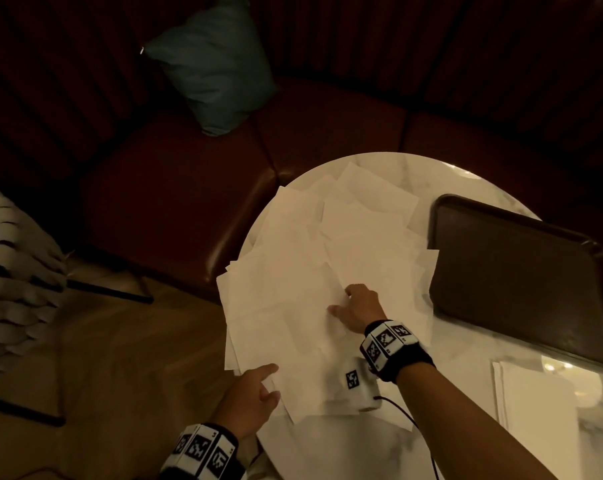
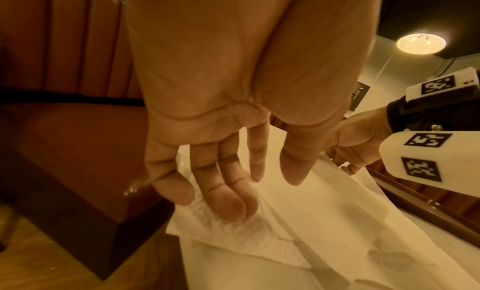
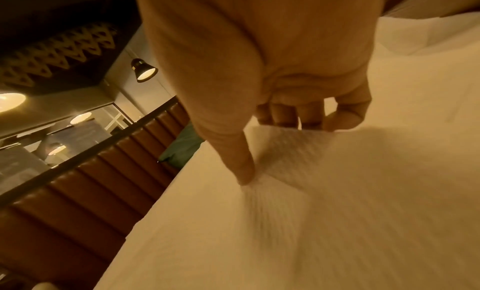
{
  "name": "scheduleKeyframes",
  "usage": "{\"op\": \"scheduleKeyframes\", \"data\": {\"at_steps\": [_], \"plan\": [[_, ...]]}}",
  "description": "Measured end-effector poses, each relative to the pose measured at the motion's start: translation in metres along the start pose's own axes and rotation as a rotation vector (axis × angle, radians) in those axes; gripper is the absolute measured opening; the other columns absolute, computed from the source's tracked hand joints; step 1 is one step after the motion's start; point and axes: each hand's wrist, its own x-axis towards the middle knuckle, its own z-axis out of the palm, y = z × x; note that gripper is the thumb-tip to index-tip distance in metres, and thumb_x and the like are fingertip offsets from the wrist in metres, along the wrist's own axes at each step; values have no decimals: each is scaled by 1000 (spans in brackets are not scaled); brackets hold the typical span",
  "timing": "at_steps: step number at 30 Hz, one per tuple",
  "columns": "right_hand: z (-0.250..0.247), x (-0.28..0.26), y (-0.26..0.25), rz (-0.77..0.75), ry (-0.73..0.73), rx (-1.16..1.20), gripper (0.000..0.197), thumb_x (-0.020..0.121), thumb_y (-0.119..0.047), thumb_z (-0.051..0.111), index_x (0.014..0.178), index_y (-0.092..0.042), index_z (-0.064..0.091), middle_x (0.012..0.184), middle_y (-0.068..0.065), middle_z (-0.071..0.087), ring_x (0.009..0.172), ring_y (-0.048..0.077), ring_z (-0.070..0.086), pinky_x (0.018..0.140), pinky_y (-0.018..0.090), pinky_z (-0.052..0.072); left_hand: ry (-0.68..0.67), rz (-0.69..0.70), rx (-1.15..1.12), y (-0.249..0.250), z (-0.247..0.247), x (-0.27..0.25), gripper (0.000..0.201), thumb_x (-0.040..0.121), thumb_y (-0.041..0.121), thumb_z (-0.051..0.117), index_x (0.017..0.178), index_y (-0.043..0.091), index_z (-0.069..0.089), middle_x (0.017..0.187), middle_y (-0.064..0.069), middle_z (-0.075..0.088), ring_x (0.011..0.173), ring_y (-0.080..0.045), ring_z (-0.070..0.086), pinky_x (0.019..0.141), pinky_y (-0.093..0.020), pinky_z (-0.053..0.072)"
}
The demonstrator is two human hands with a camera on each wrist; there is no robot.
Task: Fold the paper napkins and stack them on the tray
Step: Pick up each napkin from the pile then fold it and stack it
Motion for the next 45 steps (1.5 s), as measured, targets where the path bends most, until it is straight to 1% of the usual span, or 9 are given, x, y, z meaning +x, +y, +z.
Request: {"op": "scheduleKeyframes", "data": {"at_steps": [6, 12, 15, 24, 30, 35, 39, 42, 45], "plan": [[-35, -15, 9, -155, 202, 71, 25, 88, -36, 60, 88, -15, 74, 86, 7, 68, 96, 30, 58, 75, 29, 44, 6, 8, 43, -1, 4, 2, 51, 90, 21, 56, 138, 29, 40, 72, 7, 49, 67, -2, 51, 62, -6, 40], [-89, -51, 42, -204, 461, 141, 22, 90, -28, 61, 95, -10, 73, 87, 8, 72, 85, 23, 63, 76, 28, 47, 4, -16, 127, 9, 12, 3, 50, 88, 24, 58, 135, 25, 43, 87, 3, 57, 94, -14, 56, 93, -23, 45], [-117, -77, 56, -315, 547, 136, 20, 91, -26, 59, 95, -11, 72, 87, 7, 72, 81, 22, 64, 74, 28, 49, 11, 19, 166, 25, 15, 2, 40, 85, 26, 61, 124, 21, 55, 87, 3, 59, 91, -14, 60, 87, -20, 47], [-186, -168, 70, -615, 270, 223, 14, 88, -24, 62, 86, -17, 73, 79, -6, 73, 75, 7, 67, 70, 16, 51, 84, 561, 14, 170, -11, -8, 100, 62, 39, 82, 143, 38, 22, 132, 14, 31, 123, -2, 30, 106, -26, 27], [-207, -191, 85, -681, 163, 386, 21, 85, -26, 61, 91, -9, 72, 84, 15, 71, 75, 25, 65, 74, 29, 51, -194, 653, -29, 227, -18, -29, 12, 76, 15, 74, 87, 13, 73, 87, -6, 74, 81, -16, 70, 82, -41, 56], [-201, -197, 130, -544, 178, 865, 47, 73, -60, 66, 107, -28, 65, 99, -3, 72, 93, 17, 67, 77, 34, 56, -128, 610, -301, 229, -14, -39, 19, 79, 9, 71, 96, 4, 70, 98, -14, 72, 92, -24, 68, 86, -39, 55], [-152, -209, 145, -435, 0, 1118, 83, 35, -70, 81, 96, -17, 64, 69, -3, 71, 67, 13, 67, 68, 34, 56, -154, 539, -520, 229, -13, -43, 18, 82, 2, 62, 100, 5, 65, 102, -14, 70, 95, -26, 67, 87, -38, 55], [-134, -214, 135, -452, 24, 1035, 52, 63, -46, 78, 104, -14, 69, 102, 9, 73, 96, 28, 69, 80, 38, 57, -175, 514, -601, 227, -11, -45, 21, 81, 3, 61, 102, 2, 64, 102, -14, 70, 95, -27, 66, 83, -36, 56], [-136, -212, 127, -406, 202, 1134, 24, 77, -23, 68, 95, -7, 70, 95, 10, 74, 89, 29, 70, 77, 39, 59, -207, 523, -553, 222, -13, -49, 32, 71, 10, 68, 103, 7, 64, 101, -9, 72, 93, -23, 69, 77, -34, 58]]}}
